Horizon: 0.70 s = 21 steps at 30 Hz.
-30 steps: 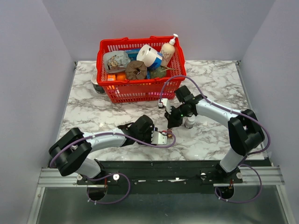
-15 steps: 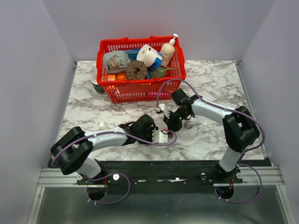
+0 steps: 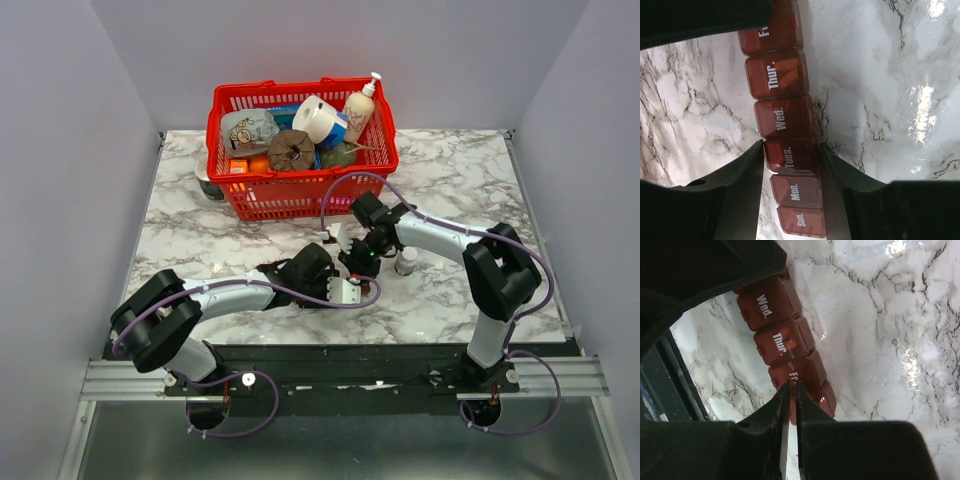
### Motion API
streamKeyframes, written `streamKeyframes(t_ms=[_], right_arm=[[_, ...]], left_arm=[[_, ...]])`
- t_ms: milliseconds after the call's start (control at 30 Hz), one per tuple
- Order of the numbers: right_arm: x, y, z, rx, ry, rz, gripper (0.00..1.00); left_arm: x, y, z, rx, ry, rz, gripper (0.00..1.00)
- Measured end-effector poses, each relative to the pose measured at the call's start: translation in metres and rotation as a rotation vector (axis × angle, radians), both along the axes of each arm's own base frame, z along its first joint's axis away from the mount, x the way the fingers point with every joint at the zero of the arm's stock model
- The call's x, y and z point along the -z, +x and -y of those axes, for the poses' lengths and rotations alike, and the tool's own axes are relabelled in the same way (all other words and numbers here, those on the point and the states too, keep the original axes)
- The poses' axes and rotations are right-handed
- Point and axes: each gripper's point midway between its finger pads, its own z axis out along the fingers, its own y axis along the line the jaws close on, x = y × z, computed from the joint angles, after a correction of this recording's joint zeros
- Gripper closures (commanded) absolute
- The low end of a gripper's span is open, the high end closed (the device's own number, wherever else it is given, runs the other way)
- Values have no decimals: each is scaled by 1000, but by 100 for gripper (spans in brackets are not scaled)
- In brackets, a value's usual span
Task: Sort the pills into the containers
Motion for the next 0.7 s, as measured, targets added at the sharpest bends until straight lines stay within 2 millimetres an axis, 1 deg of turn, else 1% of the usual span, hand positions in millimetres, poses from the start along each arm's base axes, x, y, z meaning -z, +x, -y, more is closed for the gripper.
streamKeyframes(t_ms=[133,267,433,600,700], right_arm=[[-5,2,4,-4,7,10,83],[-16,5,10,-10,25,29,83],[-27,5,13,-28,50,48,83],[-24,2,15,-37,42,39,83],[-14,1,17,-35,19,14,83]], left_arm=[[0,1,1,-4,-3,-2,67],[0,1,1,-5,-3,-3,67],[0,1,2,-7,-3,-4,67],[0,1,2,-7,-3,-4,67],[0,1,2,-9,-4,-6,67]])
